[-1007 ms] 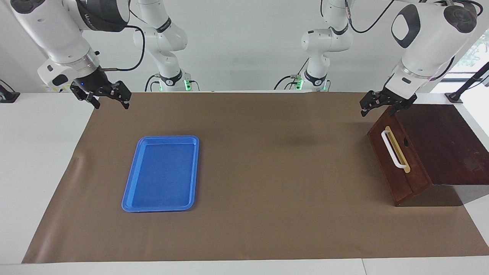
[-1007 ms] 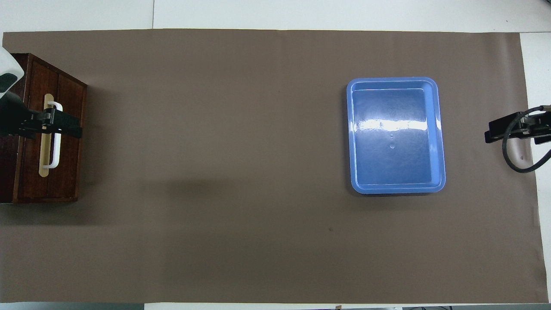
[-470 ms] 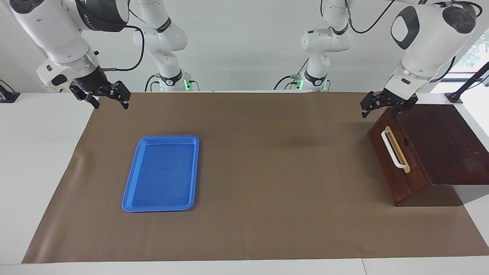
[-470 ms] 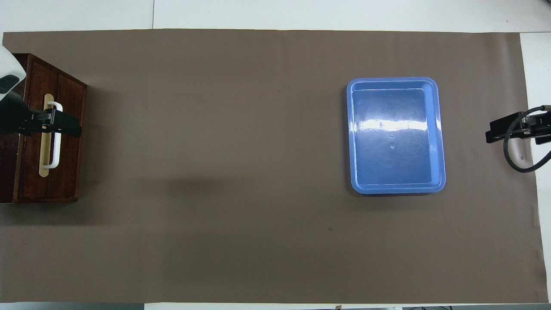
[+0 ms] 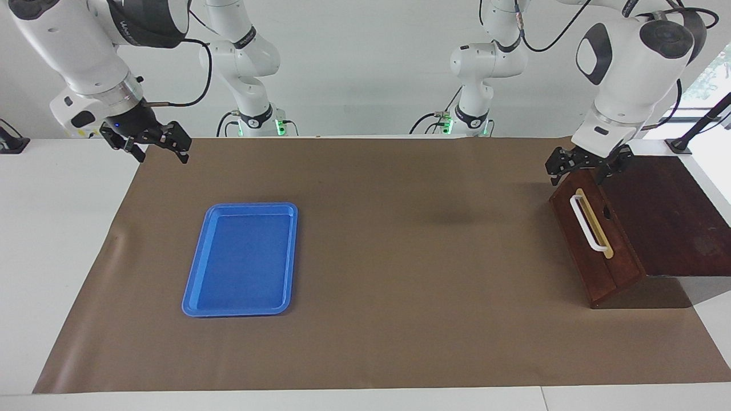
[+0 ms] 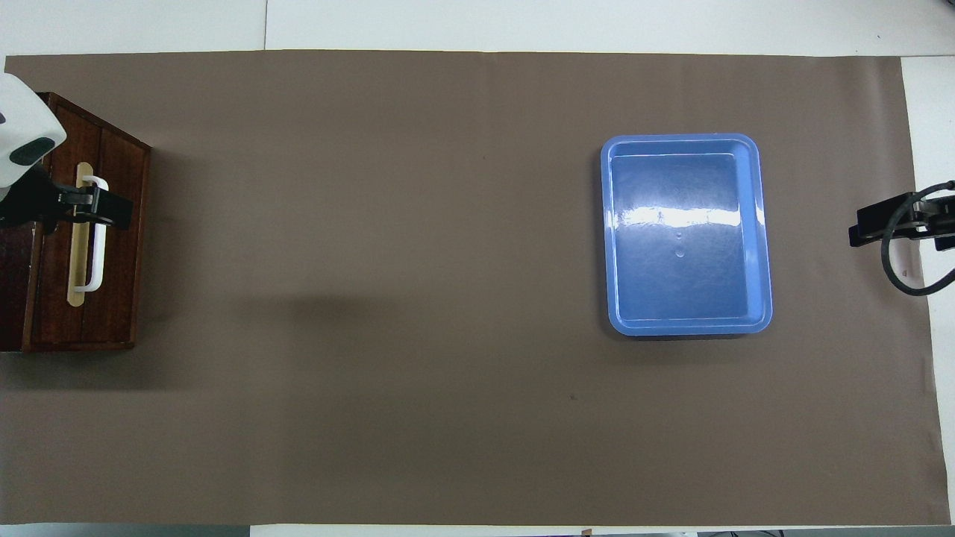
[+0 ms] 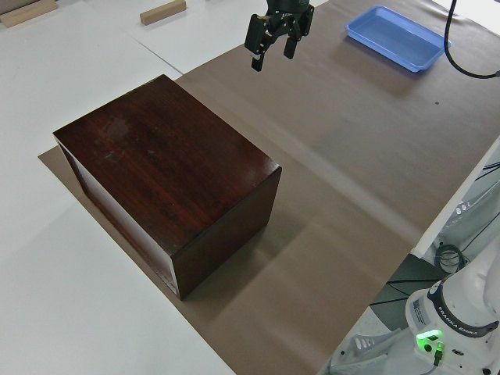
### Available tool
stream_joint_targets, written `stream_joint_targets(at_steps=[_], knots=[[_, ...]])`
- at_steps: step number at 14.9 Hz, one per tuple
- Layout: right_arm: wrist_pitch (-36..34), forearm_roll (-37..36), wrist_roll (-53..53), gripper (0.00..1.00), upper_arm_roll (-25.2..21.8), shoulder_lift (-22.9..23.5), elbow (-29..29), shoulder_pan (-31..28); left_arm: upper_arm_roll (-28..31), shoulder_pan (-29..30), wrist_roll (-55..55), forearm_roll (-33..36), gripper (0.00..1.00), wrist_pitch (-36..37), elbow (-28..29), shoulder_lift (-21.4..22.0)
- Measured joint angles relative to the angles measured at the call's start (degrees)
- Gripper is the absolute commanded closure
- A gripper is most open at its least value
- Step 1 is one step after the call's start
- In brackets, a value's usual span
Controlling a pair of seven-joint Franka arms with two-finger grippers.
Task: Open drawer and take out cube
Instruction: 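Pull the drawer handle outward with the left gripper while the right gripper rises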
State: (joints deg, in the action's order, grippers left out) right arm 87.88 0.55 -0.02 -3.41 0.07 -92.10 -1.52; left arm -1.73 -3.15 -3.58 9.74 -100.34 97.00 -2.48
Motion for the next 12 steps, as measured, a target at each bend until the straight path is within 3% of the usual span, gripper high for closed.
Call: stream_joint_targets(at_steps=[6, 12], knots=[[2.3, 0.0, 11.8, 0.0, 0.1, 0.2, 0.0, 0.2, 0.0, -0.9, 0.2, 7.1, 0.0, -7.8, 4.4, -5.1], [6.7, 4.8, 42.9, 0.0, 1.6, 4.0, -0.2, 3.4, 0.1, -1.7, 6.3, 12.7, 0.0, -12.8, 7.6, -7.2]])
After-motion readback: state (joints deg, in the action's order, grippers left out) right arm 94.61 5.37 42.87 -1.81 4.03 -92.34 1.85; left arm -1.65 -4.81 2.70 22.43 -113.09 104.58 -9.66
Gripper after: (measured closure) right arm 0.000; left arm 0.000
